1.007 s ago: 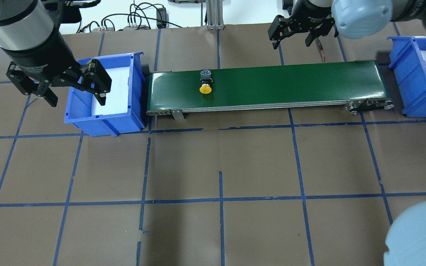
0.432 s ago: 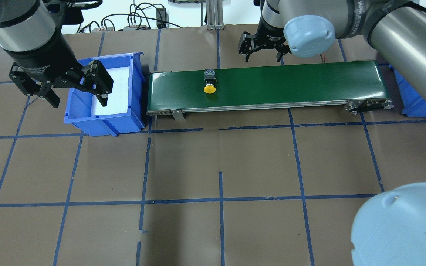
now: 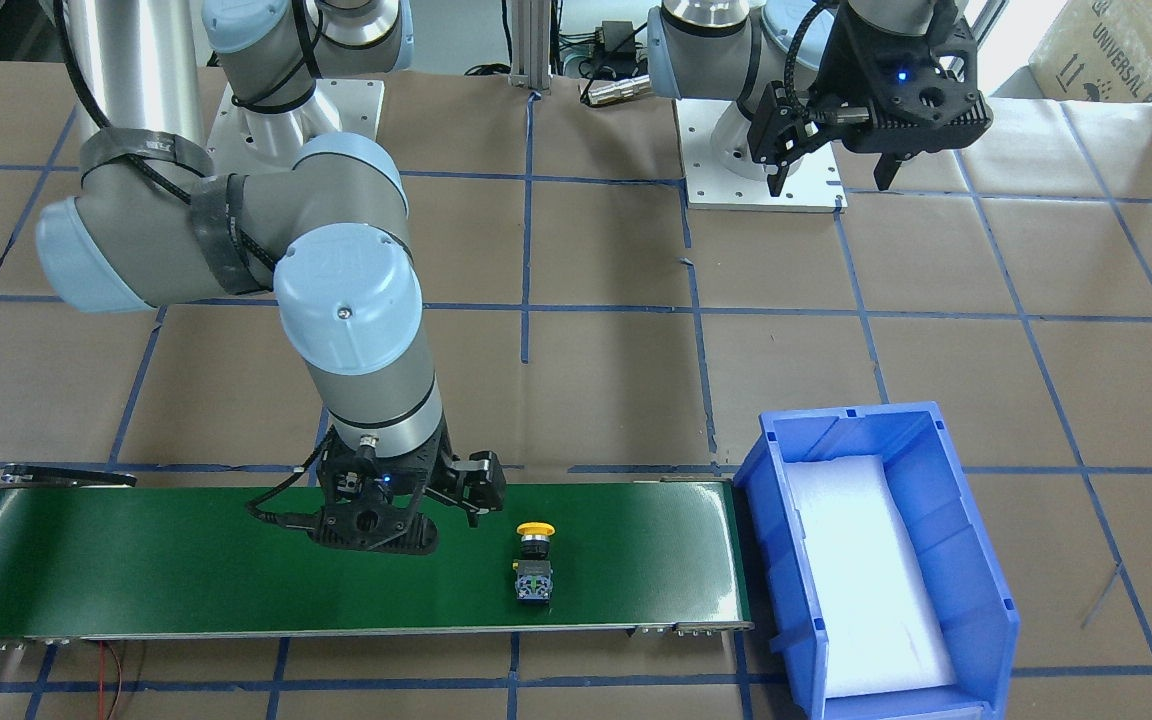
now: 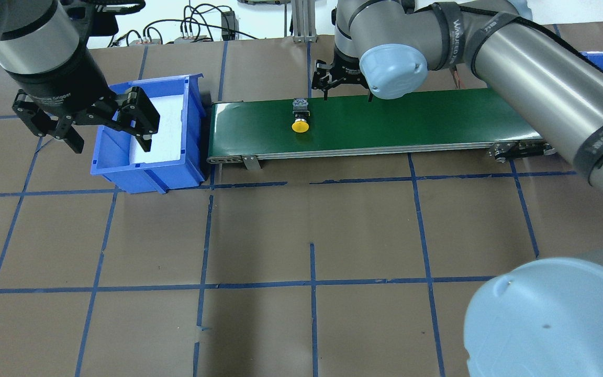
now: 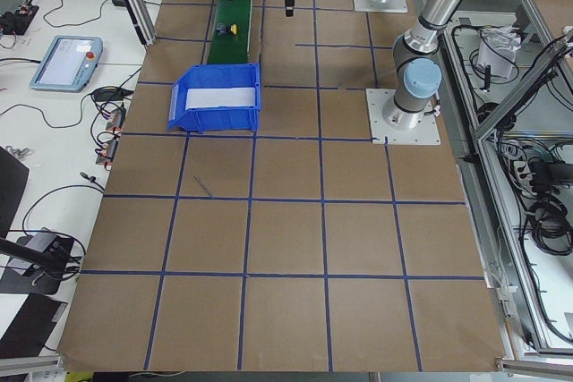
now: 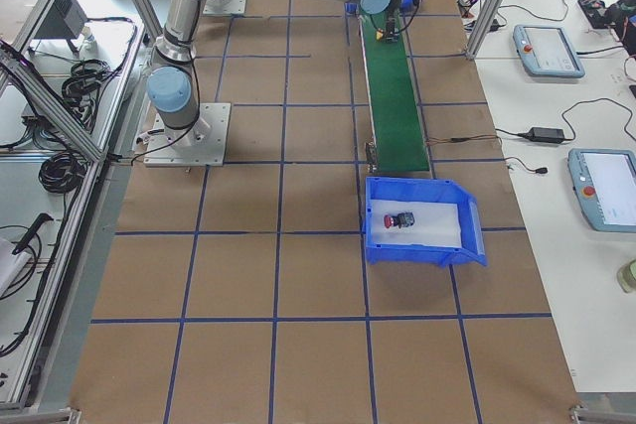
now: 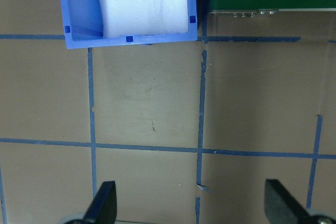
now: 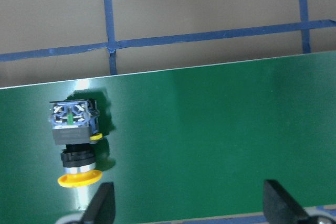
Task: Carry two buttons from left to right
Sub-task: 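Lower the right gripper over the yellow switch on the belt, then close the right gripper on the yellow-capped switch and lift it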
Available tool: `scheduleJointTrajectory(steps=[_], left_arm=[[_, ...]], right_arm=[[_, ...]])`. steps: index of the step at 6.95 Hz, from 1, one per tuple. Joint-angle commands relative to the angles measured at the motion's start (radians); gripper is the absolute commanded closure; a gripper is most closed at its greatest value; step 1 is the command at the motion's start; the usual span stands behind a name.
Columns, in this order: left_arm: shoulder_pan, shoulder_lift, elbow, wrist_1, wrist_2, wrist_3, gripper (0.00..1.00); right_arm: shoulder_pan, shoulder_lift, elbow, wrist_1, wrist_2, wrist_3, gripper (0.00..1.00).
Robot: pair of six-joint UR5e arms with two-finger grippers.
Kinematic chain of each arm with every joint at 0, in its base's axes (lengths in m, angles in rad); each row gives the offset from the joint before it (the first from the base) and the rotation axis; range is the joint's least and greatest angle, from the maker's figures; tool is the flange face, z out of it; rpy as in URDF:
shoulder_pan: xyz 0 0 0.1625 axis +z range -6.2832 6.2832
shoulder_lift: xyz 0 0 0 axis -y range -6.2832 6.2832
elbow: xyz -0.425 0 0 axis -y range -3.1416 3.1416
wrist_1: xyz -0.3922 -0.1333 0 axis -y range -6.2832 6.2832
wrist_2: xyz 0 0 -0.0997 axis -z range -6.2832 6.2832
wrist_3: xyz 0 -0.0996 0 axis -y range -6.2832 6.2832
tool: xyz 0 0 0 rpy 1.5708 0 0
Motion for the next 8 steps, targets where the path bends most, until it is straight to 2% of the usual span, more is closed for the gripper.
scheduleJointTrajectory(steps=[1,3,7,8], left_arm=[[0.000,-0.002,-0.002,0.000,-0.001,0.000,0.00],[0.005,0.002,-0.003,-0.002,0.003,0.003,0.00],[0.008,-0.003,0.000,0.004,0.005,0.003,0.00],[0.006,-0.005,0.000,0.004,0.005,0.003,0.00]], right_arm=[[0.037,0.086,-0.084,-0.027,0.000,0.024,0.01],[0.052,0.158,-0.169,-0.028,-0.005,0.022,0.01],[0.052,0.233,-0.161,-0.101,-0.007,0.021,0.01],[0.050,0.235,-0.152,-0.100,-0.002,0.003,0.06]])
